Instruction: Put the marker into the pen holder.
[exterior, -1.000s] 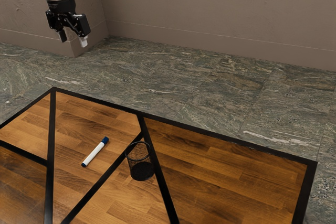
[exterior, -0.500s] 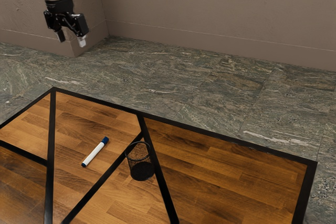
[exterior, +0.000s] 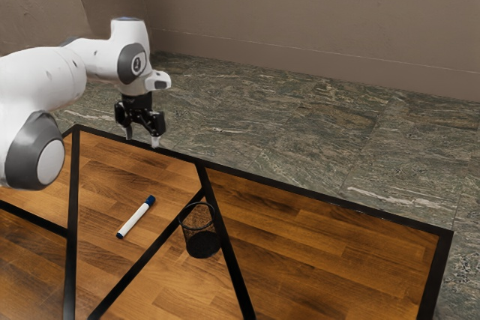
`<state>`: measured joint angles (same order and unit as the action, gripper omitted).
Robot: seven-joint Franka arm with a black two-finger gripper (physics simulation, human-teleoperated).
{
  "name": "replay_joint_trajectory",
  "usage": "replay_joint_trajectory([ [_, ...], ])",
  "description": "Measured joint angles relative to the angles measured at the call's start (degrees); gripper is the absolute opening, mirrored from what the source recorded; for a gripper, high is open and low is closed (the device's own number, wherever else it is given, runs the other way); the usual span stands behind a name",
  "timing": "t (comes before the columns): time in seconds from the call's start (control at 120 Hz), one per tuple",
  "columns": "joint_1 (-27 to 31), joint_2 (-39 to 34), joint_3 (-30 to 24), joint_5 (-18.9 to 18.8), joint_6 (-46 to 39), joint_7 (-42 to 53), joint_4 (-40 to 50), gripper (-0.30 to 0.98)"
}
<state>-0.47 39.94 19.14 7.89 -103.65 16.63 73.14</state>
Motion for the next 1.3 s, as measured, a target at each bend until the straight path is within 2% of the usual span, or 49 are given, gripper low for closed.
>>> replay_joint_trajectory([
  [0.1, 0.3, 2.1, 0.3, 0.7, -1.8, 0.0, 1.6, 0.67],
  [0.258, -1.7, -4.8, 0.6, 0.7, -6.4, 0.4, 15.7, 0.67],
  [0.4, -5.4, -6.8, 0.9, 0.5, -10.3, 0.6, 21.4, 0.66],
  [0.708, -11.2, -14.1, 3.7, -2.9, -18.4, 1.2, 34.0, 0.66],
  [1.158, -13.2, -14.2, 3.6, -3.3, -25.0, 1.6, 38.4, 0.66],
  [1.3, -13.2, -14.1, 3.6, -3.3, -25.6, 1.7, 38.8, 0.58],
])
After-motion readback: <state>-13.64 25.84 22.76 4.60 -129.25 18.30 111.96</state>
